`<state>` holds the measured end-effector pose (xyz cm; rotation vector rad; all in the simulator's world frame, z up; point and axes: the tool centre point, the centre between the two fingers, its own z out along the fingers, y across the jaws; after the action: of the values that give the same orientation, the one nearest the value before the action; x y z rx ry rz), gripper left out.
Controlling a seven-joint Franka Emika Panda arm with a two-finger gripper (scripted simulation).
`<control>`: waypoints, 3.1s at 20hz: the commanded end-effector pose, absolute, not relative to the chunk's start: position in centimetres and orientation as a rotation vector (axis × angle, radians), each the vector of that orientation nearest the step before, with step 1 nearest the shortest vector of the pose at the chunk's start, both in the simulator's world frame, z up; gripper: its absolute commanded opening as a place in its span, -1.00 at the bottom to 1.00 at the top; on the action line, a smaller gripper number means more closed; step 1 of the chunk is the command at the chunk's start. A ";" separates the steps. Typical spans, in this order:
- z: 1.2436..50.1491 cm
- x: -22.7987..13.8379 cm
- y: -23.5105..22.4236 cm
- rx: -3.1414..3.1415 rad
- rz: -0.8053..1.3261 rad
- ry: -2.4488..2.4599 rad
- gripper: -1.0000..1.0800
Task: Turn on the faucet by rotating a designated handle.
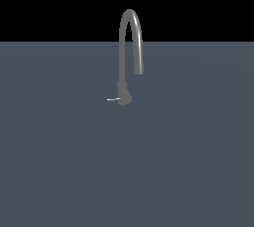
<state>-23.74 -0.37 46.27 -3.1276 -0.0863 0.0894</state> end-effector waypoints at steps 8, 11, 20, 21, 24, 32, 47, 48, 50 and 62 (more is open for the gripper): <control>46.0 -23.4 -1.9 -3.128 0.129 -0.119 -1.00; 46.2 -23.1 -2.0 -3.131 0.121 -0.126 -1.00; 46.4 -23.1 -1.6 -3.085 0.096 -0.136 -1.00; 46.5 -23.1 -1.4 -3.070 0.088 -0.139 -1.00; 46.8 -23.0 -1.0 -3.019 0.058 -0.151 -1.00; 48.5 -22.6 0.7 -2.795 -0.055 -0.193 -1.00; 54.7 -21.2 2.5 -2.170 -0.267 -0.231 -1.00; 55.1 -21.0 2.4 -2.128 -0.277 -0.228 -1.00; 55.9 -20.7 2.2 -2.043 -0.294 -0.221 -1.00; 59.6 -17.8 -1.0 -1.547 -0.350 -0.122 -1.00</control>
<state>-18.25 -0.40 59.25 -1.6090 -0.1397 -0.3453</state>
